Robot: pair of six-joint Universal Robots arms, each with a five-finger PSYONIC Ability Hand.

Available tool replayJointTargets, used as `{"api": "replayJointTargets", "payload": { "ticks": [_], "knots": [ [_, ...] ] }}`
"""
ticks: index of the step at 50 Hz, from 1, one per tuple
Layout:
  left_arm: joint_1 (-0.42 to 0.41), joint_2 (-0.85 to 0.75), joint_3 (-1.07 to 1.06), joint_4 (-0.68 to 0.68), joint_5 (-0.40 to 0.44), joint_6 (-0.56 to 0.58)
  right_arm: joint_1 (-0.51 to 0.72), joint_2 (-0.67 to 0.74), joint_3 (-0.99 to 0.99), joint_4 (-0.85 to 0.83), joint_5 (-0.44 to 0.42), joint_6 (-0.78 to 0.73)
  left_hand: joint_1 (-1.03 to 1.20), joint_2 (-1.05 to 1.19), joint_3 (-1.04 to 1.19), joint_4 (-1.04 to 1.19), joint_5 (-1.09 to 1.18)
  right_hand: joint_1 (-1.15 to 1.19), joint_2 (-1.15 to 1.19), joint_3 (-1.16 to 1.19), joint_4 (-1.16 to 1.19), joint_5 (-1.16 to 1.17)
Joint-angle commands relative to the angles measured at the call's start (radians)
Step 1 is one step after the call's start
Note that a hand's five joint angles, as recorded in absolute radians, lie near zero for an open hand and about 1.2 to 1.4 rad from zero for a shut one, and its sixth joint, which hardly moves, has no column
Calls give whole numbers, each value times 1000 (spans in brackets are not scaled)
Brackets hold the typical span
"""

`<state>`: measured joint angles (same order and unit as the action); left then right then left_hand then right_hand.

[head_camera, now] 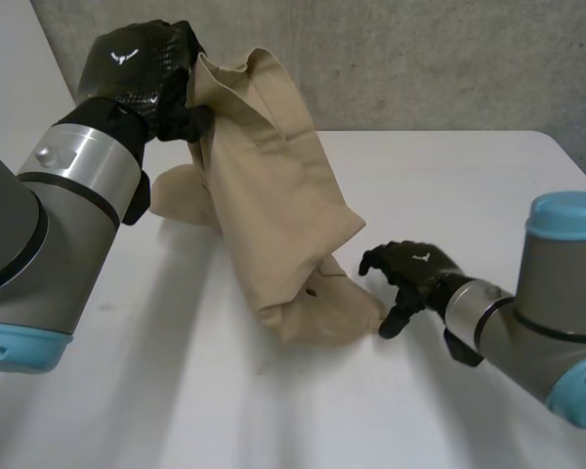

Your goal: Fold the shorts.

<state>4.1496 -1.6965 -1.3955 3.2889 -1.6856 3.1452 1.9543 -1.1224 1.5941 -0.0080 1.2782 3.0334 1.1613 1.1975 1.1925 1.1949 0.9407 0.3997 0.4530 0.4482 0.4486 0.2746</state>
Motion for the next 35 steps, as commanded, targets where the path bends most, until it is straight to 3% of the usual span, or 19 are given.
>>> {"api": "replayJointTargets", "payload": {
  "ticks": [1, 4, 7, 8, 9, 10, 15, 19, 24, 29, 35],
  "knots": [
    [-2, -9, 41, 0, 0, 1, 98, 78, -3, -39, 0, 113, 235, 199, 204, 201, 281, 20, -33, -28, -29, -29],
    [-5, -12, 50, 0, -2, 1, 123, 91, -8, -43, 6, 116, 235, 199, 204, 201, 281, 29, -25, -20, -20, -21],
    [-8, -12, 52, -2, -2, -1, 152, 121, -26, -73, 18, 117, 235, 199, 204, 201, 281, 198, 145, 150, 149, 149],
    [-8, -11, 52, -2, -3, -2, 152, 128, -31, -87, 27, 119, 235, 199, 204, 201, 281, 344, 291, 296, 295, 295],
    [-8, -11, 52, -3, -3, -2, 152, 131, -37, -110, 56, 120, 235, 199, 204, 201, 281, 846, 792, 797, 797, 796],
    [-8, -11, 49, -5, -5, -5, 150, 127, -40, -121, 76, 122, 235, 199, 204, 201, 281, 995, 942, 947, 946, 946],
    [-6, 9, 32, -11, -5, -22, 141, 15, -37, -148, 184, 96, 235, 199, 204, 201, 281, 997, 943, 948, 948, 947],
    [-5, 58, 6, -23, -5, -37, 78, -150, -46, -127, 178, 18, 235, 199, 204, 201, 281, 997, 943, 948, 948, 947],
    [0, 153, -31, -29, -5, -68, -23, -371, -103, 38, 141, -158, 235, 199, 204, 201, 281, 997, 943, 948, 948, 947],
    [4, 276, -72, -34, -5, -129, -32, -474, -235, 189, 135, -199, 235, 199, 204, 201, 281, 997, 943, 948, 948, 947],
    [9, 425, -112, -34, -9, -238, -40, -505, -410, 302, 128, -199, 235, 199, 204, 201, 281, 997, 943, 948, 948, 947]
  ]
}}
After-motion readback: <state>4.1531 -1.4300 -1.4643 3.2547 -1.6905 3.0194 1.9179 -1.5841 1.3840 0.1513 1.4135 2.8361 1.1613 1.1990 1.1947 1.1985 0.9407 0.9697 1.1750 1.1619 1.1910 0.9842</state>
